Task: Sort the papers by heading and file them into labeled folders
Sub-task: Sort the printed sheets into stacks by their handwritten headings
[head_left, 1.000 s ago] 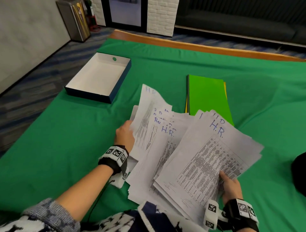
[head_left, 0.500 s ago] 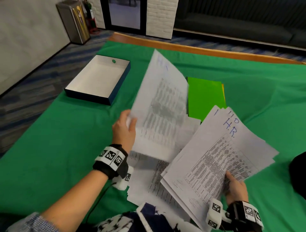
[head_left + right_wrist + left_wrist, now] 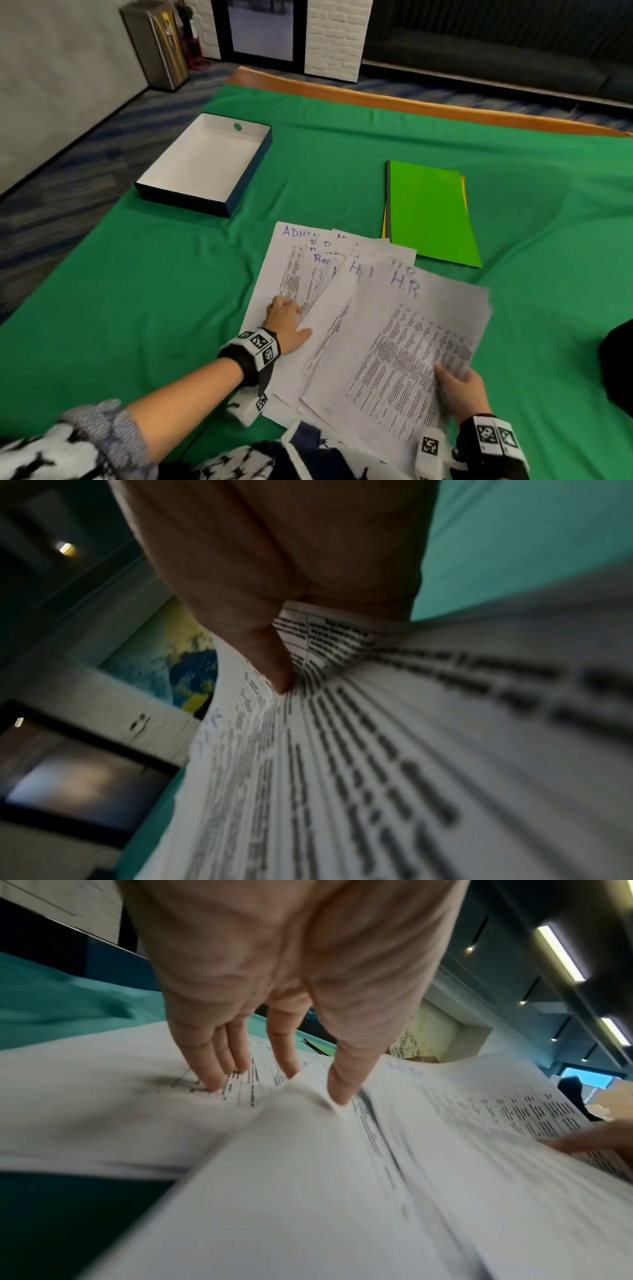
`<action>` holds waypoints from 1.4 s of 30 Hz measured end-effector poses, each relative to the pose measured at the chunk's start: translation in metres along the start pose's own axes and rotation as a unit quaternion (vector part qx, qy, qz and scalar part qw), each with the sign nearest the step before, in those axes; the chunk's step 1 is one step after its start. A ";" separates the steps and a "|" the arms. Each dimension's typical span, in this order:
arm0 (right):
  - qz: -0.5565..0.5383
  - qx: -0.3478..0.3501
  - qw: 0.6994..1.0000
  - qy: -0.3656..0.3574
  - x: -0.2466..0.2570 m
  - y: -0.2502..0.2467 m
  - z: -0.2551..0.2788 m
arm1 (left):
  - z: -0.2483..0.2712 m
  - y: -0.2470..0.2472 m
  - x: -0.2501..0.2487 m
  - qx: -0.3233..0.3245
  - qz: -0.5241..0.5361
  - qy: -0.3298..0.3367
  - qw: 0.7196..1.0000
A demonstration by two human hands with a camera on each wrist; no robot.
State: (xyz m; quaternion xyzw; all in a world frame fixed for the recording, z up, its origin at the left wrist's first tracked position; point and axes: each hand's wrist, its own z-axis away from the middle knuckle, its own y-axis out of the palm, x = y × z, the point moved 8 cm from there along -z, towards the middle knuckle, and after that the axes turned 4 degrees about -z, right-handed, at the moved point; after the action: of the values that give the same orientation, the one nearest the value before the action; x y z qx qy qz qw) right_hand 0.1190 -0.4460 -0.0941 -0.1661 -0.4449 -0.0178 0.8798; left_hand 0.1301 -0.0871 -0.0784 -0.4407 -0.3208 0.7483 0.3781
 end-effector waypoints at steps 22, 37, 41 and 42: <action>0.138 0.014 0.990 -0.015 0.026 0.079 -0.008 | -0.027 0.005 -0.012 -0.043 0.028 -0.090 0.995; 0.144 0.081 0.968 -0.188 0.059 0.118 0.006 | -0.025 0.003 0.005 -0.107 0.130 -0.054 0.984; 0.038 0.064 0.986 -0.152 0.046 0.092 0.000 | -0.025 -0.019 0.035 -0.167 0.046 -0.125 0.977; 0.011 0.059 0.988 -0.140 0.041 0.085 -0.002 | -0.024 -0.022 0.044 -0.163 0.040 -0.158 0.973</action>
State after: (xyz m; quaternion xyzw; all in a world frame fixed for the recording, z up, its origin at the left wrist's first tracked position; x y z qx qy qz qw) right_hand 0.1604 -0.3618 -0.0861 -0.1197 -0.5618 0.0418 0.8175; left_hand 0.1433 -0.0351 -0.0889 -0.3850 -0.4767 0.7605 0.2151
